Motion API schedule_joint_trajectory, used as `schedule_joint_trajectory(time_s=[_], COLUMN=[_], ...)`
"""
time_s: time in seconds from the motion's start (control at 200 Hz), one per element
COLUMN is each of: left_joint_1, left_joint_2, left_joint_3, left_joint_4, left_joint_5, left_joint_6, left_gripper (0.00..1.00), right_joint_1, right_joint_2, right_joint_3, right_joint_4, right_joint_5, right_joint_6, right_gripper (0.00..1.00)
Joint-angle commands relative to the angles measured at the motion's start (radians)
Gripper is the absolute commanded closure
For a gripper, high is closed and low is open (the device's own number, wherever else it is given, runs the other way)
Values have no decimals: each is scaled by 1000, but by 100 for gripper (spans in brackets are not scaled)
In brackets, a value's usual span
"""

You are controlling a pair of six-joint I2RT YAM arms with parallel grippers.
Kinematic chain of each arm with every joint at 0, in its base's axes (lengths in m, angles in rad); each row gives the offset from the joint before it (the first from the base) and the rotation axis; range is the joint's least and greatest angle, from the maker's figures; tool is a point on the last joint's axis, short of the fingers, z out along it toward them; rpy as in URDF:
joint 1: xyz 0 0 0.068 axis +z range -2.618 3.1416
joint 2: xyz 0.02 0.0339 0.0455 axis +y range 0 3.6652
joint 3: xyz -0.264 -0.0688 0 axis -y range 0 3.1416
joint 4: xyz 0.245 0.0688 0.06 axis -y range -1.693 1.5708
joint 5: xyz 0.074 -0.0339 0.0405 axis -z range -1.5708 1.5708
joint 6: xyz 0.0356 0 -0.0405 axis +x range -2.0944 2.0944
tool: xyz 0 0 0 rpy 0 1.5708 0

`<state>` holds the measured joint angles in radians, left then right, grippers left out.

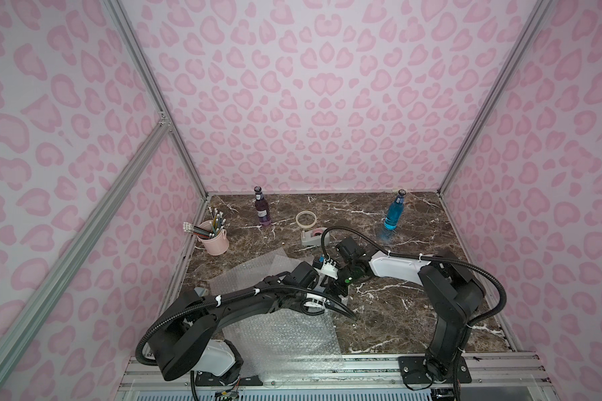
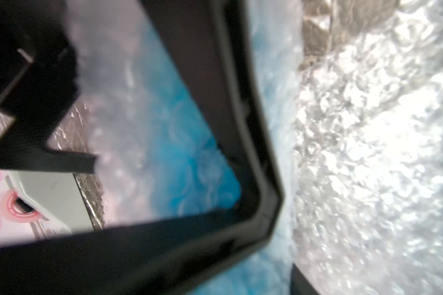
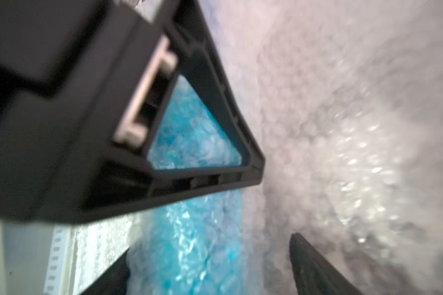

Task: Wrap wine bottles in bubble wrap
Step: Wrap the wine bottle in bubble wrap.

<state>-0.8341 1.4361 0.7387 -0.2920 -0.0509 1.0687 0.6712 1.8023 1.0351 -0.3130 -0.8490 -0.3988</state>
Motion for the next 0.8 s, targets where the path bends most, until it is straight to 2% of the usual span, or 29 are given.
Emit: schedule_joint_trajectory(time_s=[0.0, 0.33, 0.425, 0.535, 0.665, 0.795], left_joint_1=[29, 59, 90, 128, 162, 176], left_joint_2=[20, 102, 124, 163, 242, 308], left_joint_3=[28, 119, 168, 220, 312, 388], left_joint_4=[-76, -191, -268, -336, -448, -527], left_joint_5=[20, 143, 227, 320, 424, 482], left_joint_6=[-99, -140, -168, -197, -224, -236], left_gripper=[59, 59, 59, 58, 58, 57], right_joint_1=[-23, -146, -155, -147, 15, 212], right_joint_2=[-59, -263, -422, -627, -831, -875], right_joint_3=[-44, -179, -280, -429, -622, -710], right_joint_4=[-34, 12, 118, 274, 463, 540], right_joint_5=[6, 124, 244, 319, 501, 691], right_joint_6=[-11, 14, 10, -15, -81, -138], right_gripper=[17, 17, 17, 17, 6, 4])
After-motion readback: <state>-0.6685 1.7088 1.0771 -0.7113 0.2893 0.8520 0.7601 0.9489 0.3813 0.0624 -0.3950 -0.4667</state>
